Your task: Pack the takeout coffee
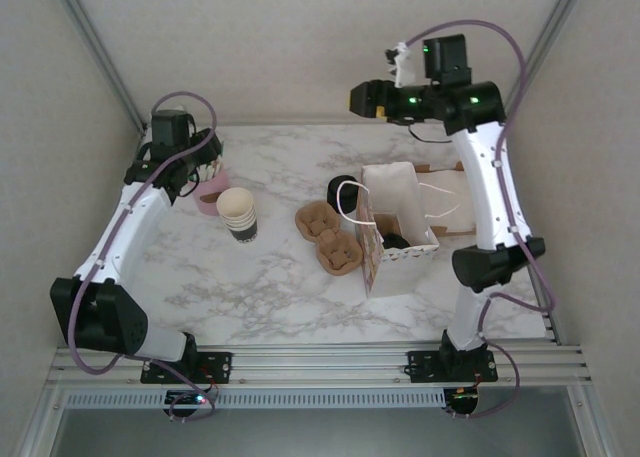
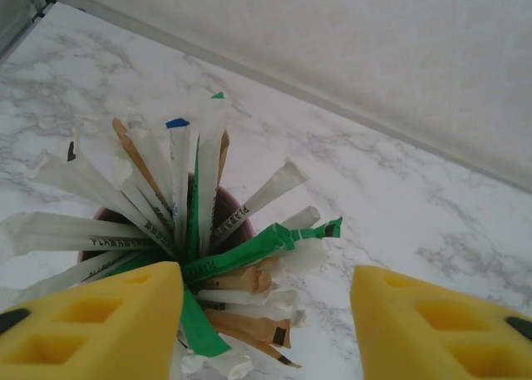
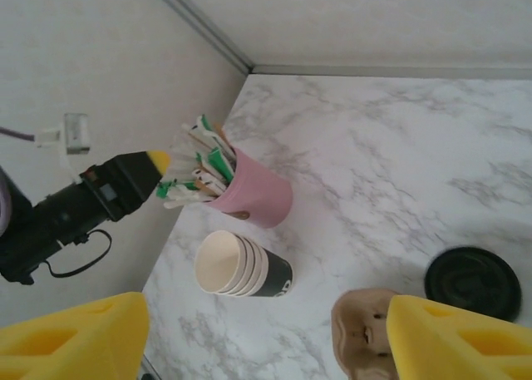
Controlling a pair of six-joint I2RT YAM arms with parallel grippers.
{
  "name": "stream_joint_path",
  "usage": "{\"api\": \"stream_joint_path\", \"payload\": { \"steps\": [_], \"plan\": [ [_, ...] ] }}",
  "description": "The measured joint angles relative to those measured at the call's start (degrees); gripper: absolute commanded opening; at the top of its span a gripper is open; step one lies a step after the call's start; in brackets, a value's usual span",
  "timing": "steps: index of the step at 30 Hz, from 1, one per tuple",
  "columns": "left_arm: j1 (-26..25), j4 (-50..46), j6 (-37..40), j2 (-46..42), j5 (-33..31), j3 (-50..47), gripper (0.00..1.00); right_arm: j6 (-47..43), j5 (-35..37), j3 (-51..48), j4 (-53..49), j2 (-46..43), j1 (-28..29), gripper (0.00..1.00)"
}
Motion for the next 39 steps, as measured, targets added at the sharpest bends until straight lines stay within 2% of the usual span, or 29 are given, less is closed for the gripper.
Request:
{"api": "stream_joint_path", "payload": {
  "steps": [6, 13, 16, 22, 30, 39],
  "plan": [
    [0.0, -2.89, 1.4, 1.2, 0.11, 1.73, 0.42, -1.66, 0.59, 7.32, -2.1, 8.48, 6.49, 0.65],
    [0.0, -5.99, 2.1, 3.34, -0.42, 3.45, 0.41, -2.54, 2.34, 7.74, -3.63, 12.13, 10.54, 0.63],
    [0.0, -7.13, 2.49, 4.66, -0.81, 4.07, 0.39, -2.56, 3.08, 7.91, -3.76, 12.13, 11.17, 0.62],
    [0.0, -8.39, 3.08, 7.34, -1.11, 4.96, 0.29, -2.54, 3.32, 8.07, -3.76, 12.15, 11.52, 0.6],
    [0.0, -9.07, 3.13, 8.13, -1.4, 5.22, 0.28, -2.54, 4.2, 8.07, -3.8, 12.13, 11.52, 0.6],
    [-0.02, -9.46, 3.13, 8.13, -2.05, 5.22, 0.14, -2.54, 4.2, 8.07, -3.98, 12.15, 11.54, 0.61]
  ]
}}
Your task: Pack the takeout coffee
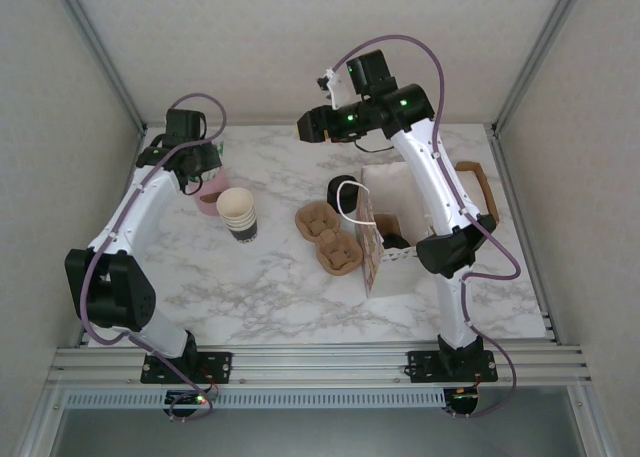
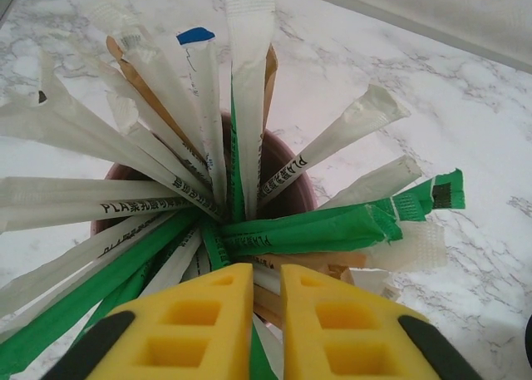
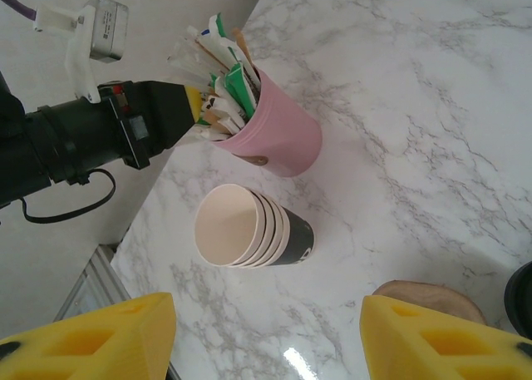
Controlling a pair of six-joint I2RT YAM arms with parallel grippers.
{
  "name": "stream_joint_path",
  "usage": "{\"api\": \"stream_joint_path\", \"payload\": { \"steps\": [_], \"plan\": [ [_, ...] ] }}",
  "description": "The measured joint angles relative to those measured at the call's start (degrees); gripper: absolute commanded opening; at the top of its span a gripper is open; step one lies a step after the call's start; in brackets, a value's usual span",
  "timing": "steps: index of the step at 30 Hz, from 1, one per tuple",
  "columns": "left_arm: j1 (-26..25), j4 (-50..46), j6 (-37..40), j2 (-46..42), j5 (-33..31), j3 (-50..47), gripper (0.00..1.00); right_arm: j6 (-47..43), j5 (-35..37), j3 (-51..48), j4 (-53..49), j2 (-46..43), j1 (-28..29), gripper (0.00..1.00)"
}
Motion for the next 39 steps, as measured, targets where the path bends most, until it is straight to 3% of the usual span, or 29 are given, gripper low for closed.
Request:
{"api": "stream_joint_path", "payload": {
  "steps": [4, 24, 39],
  "plan": [
    [0.0, -0.02, -0.04, 0.0, -0.63, 0.0, 0.07, 0.0, 0.0, 0.0, 0.0, 0.0, 0.0, 0.61],
    [0.0, -0.39, -0.02, -1.29, -2.49, 2.99, 0.0, 0.0, 0.0, 0.0, -0.2, 0.0, 0.0, 0.61],
    [-1.16, -0.39, -0.07, -7.91, 0.31, 6.75, 0.0, 0.07, 1.66, -2.49, -0.44, -2.25, 0.0, 0.87]
  ]
}}
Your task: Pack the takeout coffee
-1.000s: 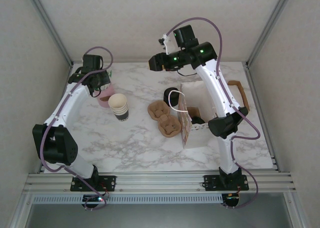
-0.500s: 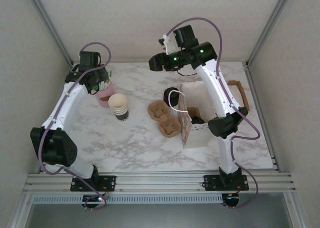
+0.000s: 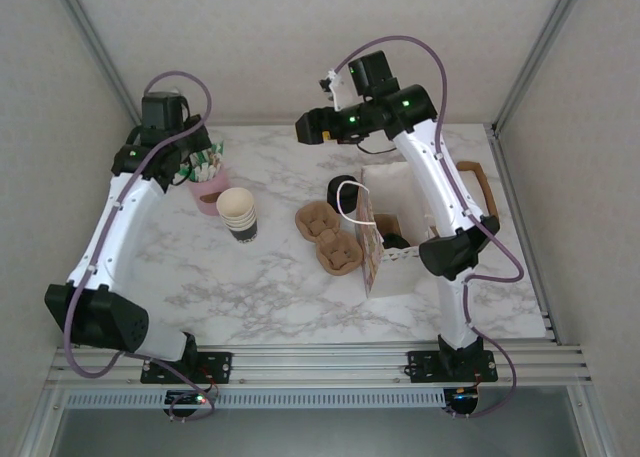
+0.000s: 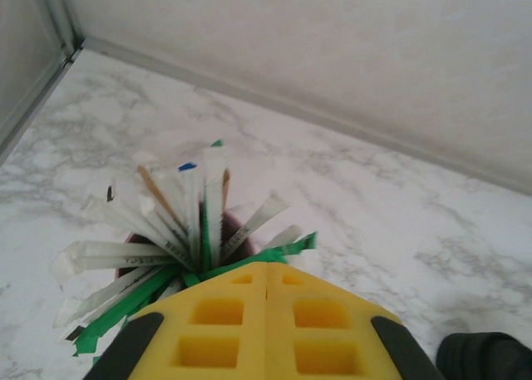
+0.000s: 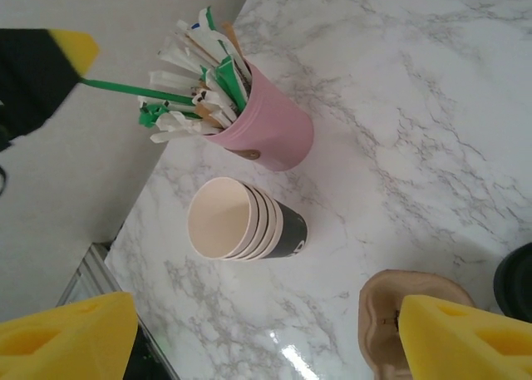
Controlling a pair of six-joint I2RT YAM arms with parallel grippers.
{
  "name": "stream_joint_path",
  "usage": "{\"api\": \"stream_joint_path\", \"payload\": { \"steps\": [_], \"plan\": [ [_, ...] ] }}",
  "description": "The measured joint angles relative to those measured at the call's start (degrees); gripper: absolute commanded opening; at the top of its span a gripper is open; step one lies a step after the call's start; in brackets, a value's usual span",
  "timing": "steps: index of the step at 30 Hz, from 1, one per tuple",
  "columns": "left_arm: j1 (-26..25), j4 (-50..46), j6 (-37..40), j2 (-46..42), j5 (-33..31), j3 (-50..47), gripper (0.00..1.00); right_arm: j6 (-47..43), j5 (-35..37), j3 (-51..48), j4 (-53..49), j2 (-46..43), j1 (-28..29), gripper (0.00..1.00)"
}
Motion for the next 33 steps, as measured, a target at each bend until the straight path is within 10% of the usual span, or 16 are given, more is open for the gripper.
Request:
{"api": "stream_joint_path", "payload": {
  "steps": [33],
  "plan": [
    [-29.64, 0.44, -1.29, -1.84, 13.99, 21.11, 0.0, 2.84, 27.8, -36.04, 3.78, -43.74, -2.97, 0.99]
  ]
}}
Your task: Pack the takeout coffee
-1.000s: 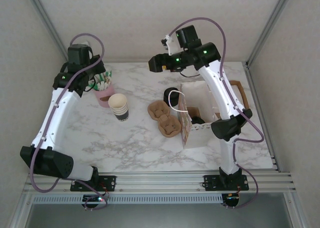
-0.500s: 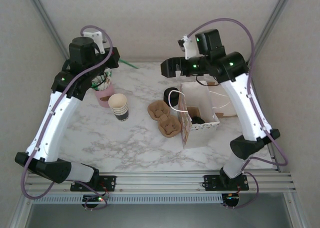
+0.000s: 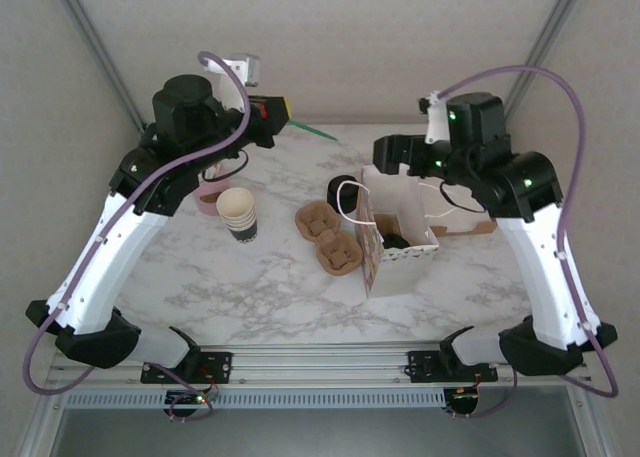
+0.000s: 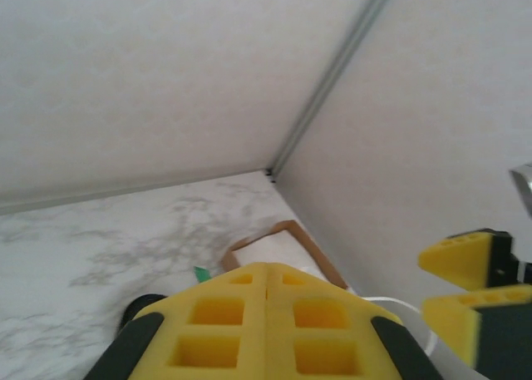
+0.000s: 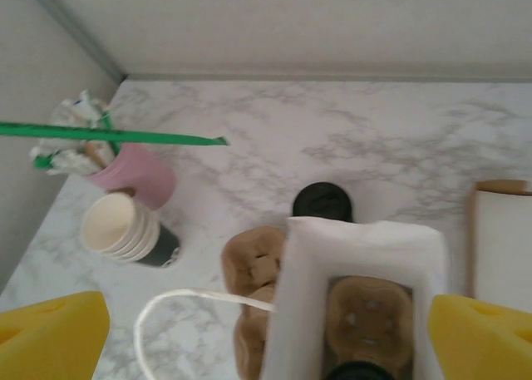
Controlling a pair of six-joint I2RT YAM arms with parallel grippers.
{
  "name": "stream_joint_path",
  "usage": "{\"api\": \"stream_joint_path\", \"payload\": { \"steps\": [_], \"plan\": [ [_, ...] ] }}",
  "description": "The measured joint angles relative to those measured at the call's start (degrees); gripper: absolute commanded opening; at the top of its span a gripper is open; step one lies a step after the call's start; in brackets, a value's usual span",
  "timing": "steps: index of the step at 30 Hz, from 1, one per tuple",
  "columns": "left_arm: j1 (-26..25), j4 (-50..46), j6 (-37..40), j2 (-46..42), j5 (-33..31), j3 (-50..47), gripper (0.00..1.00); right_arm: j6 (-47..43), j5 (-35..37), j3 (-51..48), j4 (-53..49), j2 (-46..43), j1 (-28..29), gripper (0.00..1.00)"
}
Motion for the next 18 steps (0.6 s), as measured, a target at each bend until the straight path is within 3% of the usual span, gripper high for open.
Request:
{"api": "stream_joint_path", "payload": {
  "steps": [11, 18],
  "plan": [
    [-11.02, -0.09, 0.28, 8.13, -0.24, 6.45, 0.0, 1.6, 5.4, -6.27, -0.11, -7.91, -3.76, 0.99],
    [-14.36, -0.96, 1.03, 13.77, -1.16, 8.9, 0.0, 1.7, 5.51, -9.22, -0.15, -9.64, -4.98, 0.99]
  ]
}}
